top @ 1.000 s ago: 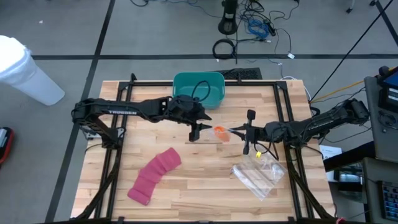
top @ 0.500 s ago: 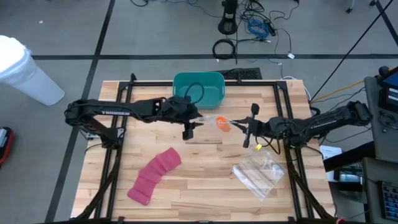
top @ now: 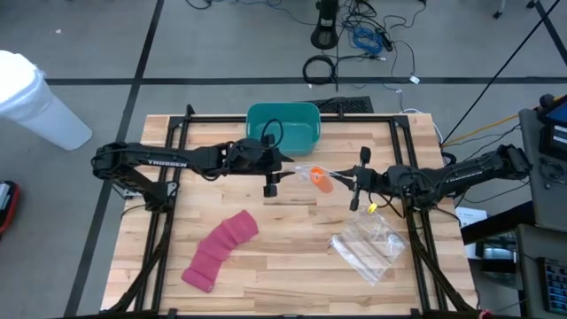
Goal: Roll bandage
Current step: Close the transparent zip bag
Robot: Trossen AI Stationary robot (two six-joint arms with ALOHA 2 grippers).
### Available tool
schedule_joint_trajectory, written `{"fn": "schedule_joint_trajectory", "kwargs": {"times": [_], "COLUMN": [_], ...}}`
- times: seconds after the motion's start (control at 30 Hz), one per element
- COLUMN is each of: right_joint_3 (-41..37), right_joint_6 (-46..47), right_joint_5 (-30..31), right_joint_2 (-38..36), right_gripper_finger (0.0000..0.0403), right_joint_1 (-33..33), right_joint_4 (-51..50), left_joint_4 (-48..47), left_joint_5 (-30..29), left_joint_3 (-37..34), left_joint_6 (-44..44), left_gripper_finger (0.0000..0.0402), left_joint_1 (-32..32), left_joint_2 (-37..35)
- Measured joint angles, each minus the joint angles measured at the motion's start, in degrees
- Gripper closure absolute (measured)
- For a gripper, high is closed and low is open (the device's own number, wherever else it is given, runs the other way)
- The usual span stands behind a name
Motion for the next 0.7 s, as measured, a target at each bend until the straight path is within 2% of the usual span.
{"fn": "schedule_joint_trajectory", "kwargs": {"times": [0.2, 0.43, 0.57, 0.7], "right_joint_3": [0.0, 0.0, 0.0, 0.0], "right_joint_6": [-0.12, -0.17, -0.2, -0.08], "right_joint_5": [-0.02, -0.04, -0.04, -0.02], "right_joint_2": [0.0, 0.0, 0.0, 0.0], "right_gripper_finger": [0.0403, 0.0403, 0.0403, 0.0403], "right_joint_1": [0.0, 0.0, 0.0, 0.0], "right_joint_4": [0.43, 0.49, 0.35, -0.25], "left_joint_4": [2.22, 3.67, 3.96, 3.29], "left_joint_5": [5.06, 2.25, 1.82, 1.8], "left_joint_3": [0.02, 0.32, 0.42, 0.42], "left_joint_6": [0.02, 0.07, 0.09, 1.72], "left_gripper_finger": [0.023, 0.0236, 0.0282, 0.0368], "left_joint_1": [0.04, 0.08, 0.08, 0.04], "left_joint_2": [1.39, 3.35, 3.35, 3.35]}}
